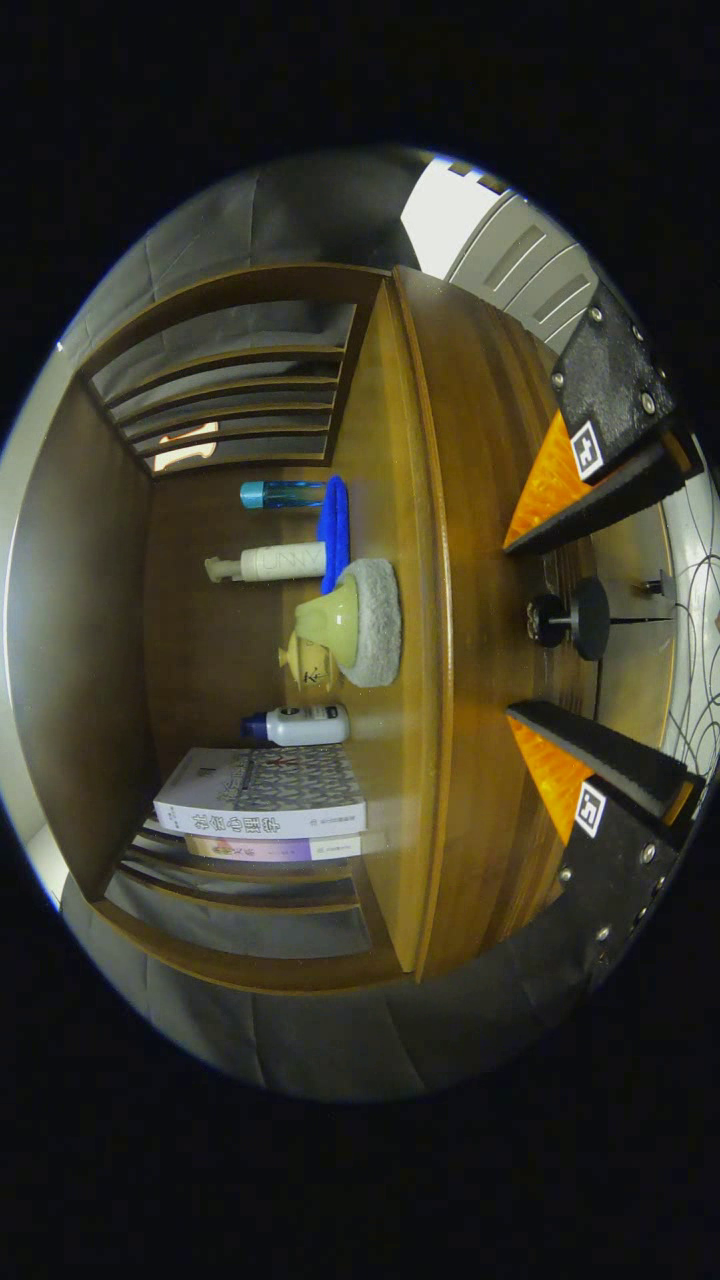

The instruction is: Pull open the drawer, take out the items inside it, and place them on the countertop above the cabinet.

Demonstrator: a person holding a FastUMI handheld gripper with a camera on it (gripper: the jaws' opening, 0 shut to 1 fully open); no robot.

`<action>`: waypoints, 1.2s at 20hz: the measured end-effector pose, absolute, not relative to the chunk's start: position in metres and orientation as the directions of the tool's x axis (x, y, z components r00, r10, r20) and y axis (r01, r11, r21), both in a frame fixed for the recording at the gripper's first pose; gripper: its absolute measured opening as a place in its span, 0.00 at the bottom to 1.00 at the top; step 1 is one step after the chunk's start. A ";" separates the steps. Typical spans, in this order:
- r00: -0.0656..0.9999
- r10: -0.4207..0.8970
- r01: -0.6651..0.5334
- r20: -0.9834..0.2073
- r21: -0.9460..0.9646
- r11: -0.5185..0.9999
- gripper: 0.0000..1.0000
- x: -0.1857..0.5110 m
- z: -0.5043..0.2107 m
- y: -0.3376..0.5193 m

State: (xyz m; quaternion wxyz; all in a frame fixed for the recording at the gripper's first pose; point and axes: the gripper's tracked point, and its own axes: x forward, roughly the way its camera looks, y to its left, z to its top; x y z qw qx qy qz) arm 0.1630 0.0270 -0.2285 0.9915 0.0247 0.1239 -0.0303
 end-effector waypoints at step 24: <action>0.999 -0.015 0.016 0.041 -0.033 0.999 0.93 0.010 0.005 -0.018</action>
